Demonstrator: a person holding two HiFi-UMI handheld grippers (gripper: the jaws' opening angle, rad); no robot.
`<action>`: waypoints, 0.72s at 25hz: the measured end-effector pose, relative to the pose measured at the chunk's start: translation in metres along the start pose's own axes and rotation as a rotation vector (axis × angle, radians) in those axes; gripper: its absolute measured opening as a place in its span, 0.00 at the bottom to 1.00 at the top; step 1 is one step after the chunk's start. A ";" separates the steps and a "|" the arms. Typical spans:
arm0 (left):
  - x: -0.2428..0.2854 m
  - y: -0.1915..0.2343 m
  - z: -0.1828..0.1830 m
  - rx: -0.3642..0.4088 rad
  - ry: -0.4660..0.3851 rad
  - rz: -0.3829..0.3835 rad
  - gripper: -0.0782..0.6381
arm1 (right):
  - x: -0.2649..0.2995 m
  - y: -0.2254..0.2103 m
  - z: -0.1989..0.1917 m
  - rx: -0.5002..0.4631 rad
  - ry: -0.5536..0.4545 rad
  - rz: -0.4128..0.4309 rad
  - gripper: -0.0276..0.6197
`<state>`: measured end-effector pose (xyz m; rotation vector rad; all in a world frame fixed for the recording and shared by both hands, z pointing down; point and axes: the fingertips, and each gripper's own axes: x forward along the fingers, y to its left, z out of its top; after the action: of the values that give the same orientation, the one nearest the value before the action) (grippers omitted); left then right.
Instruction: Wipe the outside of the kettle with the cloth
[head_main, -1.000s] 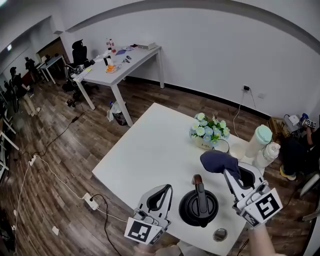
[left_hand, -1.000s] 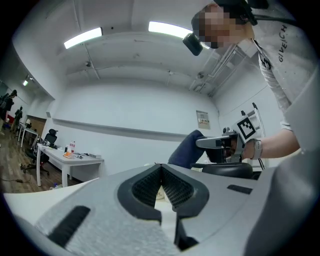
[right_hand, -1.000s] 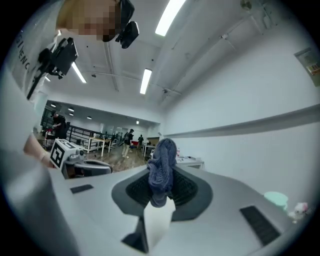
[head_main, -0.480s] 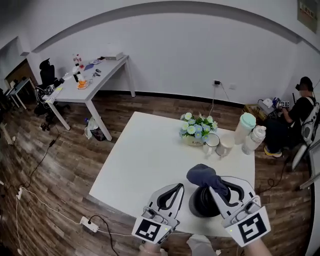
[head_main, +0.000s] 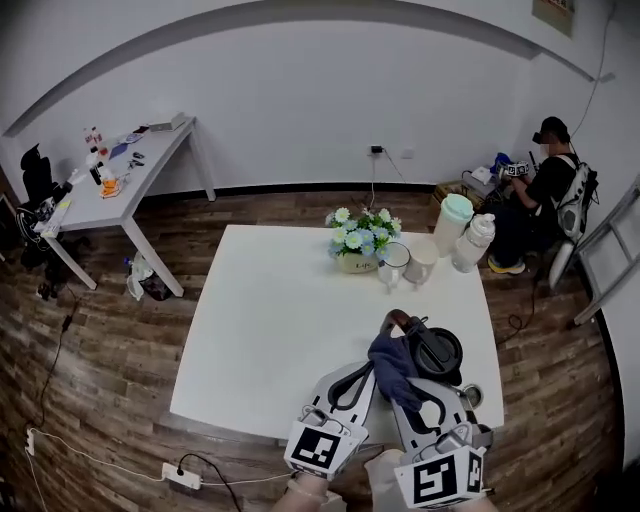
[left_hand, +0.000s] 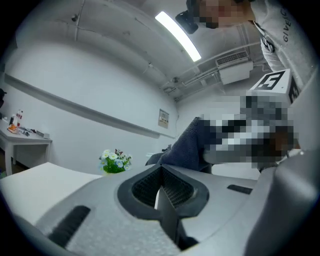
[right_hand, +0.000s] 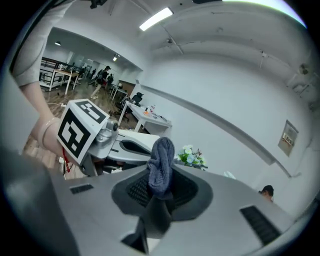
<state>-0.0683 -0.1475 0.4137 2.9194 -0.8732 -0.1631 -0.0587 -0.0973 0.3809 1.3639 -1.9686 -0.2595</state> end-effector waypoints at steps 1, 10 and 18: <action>-0.003 0.001 -0.009 -0.007 0.018 0.001 0.12 | 0.002 0.007 -0.006 -0.001 0.022 -0.006 0.13; -0.031 0.004 -0.072 -0.032 0.093 -0.034 0.12 | 0.030 0.064 -0.068 -0.038 0.171 0.004 0.13; -0.040 0.015 -0.079 -0.047 0.094 -0.025 0.12 | 0.060 0.107 -0.132 -0.019 0.287 0.093 0.13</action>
<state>-0.0997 -0.1333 0.4973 2.8696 -0.8076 -0.0476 -0.0621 -0.0757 0.5594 1.2190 -1.7785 -0.0358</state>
